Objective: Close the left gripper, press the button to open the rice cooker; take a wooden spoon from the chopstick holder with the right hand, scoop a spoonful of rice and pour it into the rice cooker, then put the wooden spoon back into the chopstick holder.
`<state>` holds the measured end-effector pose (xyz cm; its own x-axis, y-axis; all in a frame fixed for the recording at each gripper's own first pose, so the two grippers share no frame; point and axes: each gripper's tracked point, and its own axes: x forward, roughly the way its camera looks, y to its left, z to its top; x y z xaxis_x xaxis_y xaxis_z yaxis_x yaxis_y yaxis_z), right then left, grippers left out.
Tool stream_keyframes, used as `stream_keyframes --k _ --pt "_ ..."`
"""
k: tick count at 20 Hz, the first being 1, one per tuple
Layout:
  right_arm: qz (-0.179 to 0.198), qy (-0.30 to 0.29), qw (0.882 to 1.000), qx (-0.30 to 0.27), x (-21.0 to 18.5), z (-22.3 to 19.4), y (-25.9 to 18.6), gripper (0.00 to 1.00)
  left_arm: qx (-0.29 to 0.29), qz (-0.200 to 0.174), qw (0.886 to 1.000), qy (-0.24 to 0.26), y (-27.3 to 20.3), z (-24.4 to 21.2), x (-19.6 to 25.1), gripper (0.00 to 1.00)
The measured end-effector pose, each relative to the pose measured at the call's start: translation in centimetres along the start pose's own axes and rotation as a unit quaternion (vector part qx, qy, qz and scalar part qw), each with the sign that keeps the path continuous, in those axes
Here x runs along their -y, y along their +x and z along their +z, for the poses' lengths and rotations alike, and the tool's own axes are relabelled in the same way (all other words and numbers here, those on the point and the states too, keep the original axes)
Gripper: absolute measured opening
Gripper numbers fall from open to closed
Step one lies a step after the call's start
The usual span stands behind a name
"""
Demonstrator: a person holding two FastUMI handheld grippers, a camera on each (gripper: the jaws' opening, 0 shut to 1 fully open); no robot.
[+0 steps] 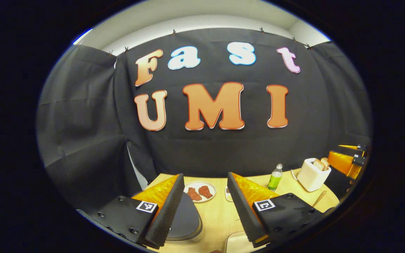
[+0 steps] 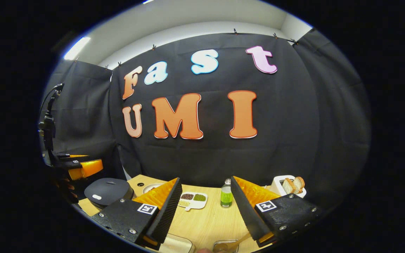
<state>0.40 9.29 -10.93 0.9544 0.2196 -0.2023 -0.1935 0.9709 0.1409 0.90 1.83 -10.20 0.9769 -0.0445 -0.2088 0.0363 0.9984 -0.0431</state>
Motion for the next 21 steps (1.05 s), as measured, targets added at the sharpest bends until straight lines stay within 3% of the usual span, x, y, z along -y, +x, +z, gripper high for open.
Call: stream_keyframes --k 5,15,21 --pt "0.012 -0.009 0.999 0.037 -1.0 2.6 -0.6 0.87 0.065 -0.021 0.998 0.012 -1.9 4.2 1.7 0.91" --pt "0.017 -0.031 0.996 0.077 -1.8 5.1 -1.3 0.87 0.090 -0.038 0.995 0.004 -3.2 5.2 2.9 0.91" --pt "0.014 -0.027 0.996 0.084 -1.5 5.6 -1.8 0.87 0.103 -0.032 0.994 0.020 -3.6 5.9 2.7 0.80"
